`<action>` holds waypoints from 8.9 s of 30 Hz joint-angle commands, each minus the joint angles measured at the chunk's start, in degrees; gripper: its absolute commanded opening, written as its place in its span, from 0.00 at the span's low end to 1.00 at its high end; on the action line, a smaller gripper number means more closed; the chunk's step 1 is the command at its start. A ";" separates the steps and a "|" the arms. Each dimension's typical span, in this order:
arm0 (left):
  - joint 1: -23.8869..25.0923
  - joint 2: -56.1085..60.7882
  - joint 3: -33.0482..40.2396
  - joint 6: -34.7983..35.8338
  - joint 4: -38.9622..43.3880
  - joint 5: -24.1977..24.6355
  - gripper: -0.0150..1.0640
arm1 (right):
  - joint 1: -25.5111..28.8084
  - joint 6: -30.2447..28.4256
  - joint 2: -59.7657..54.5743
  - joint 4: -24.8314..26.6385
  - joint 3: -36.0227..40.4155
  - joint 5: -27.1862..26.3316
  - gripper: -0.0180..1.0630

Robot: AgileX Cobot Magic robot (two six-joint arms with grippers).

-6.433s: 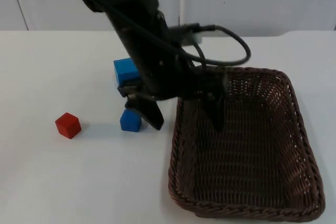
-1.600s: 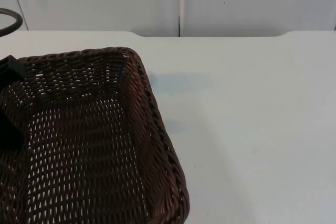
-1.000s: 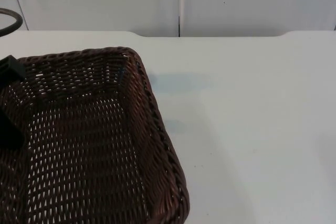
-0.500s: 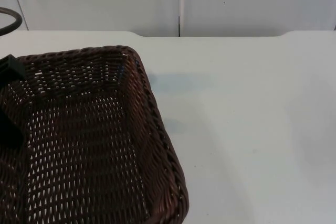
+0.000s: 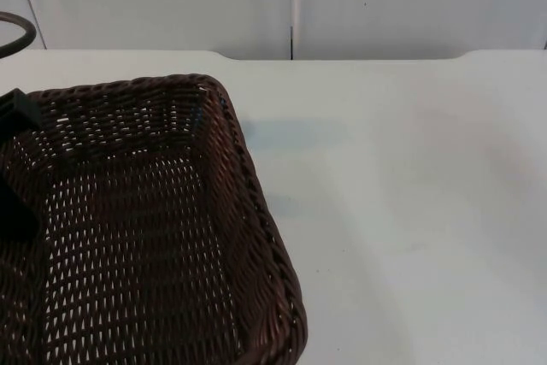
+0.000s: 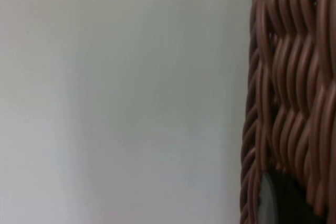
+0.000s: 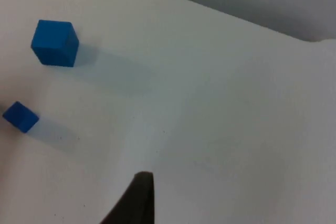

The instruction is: Pick up the basket with the left hand and place the largest block into the basket with the right hand.

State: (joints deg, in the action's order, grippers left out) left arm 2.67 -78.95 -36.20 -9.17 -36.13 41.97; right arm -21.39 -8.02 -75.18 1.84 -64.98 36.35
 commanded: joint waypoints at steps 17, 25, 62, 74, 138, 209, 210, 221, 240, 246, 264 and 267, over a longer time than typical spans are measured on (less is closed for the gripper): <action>0.24 0.76 -0.07 0.01 -2.32 -0.30 0.01 | -4.57 -11.56 -27.49 12.77 -20.17 4.41 0.98; 0.24 0.76 -0.07 0.01 -2.32 -0.30 0.01 | -9.36 -2.19 -39.87 13.29 -29.83 2.12 0.98; 0.24 0.76 -0.07 0.01 -1.97 -0.67 0.01 | -17.19 27.81 -78.31 -0.03 -80.09 6.95 0.93; 0.24 0.76 -0.07 0.01 -1.87 -0.67 0.01 | -18.58 27.68 -81.15 -0.58 -80.09 2.67 0.88; 0.24 0.76 -0.07 0.01 -2.38 -1.29 0.01 | -12.96 7.28 -62.88 0.28 -80.09 32.44 0.02; 0.24 0.76 -0.07 0.01 -2.63 -1.78 0.01 | -15.04 -15.18 -16.54 22.45 -10.12 5.26 0.02; 0.24 0.76 -0.07 0.01 -2.63 -1.78 0.01 | -16.07 -15.72 -16.54 22.32 -10.12 4.41 0.02; 0.24 0.76 -0.07 0.01 -2.63 -1.78 0.01 | -28.23 -16.83 -16.54 22.32 -10.12 -5.41 0.02; 0.24 0.76 -0.07 0.01 -2.63 -1.78 0.01 | -32.03 -16.83 -19.37 22.97 -10.12 -6.57 0.02; 0.24 0.76 -0.07 0.01 -2.61 -1.56 0.01 | -32.03 -16.83 -26.09 25.91 -10.12 -10.46 0.02; 0.24 0.76 -0.07 0.01 -2.48 -1.88 0.01 | -31.91 -16.86 -33.89 26.91 -10.12 -13.35 0.61; 0.24 0.76 -0.07 0.01 -2.48 -1.88 0.01 | -31.91 -16.86 -33.89 26.91 -10.12 -13.48 0.68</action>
State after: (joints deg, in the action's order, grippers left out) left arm 2.67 -78.95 -36.16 -9.17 -36.49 40.08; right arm -53.24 -24.29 -109.35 28.54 -75.19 23.69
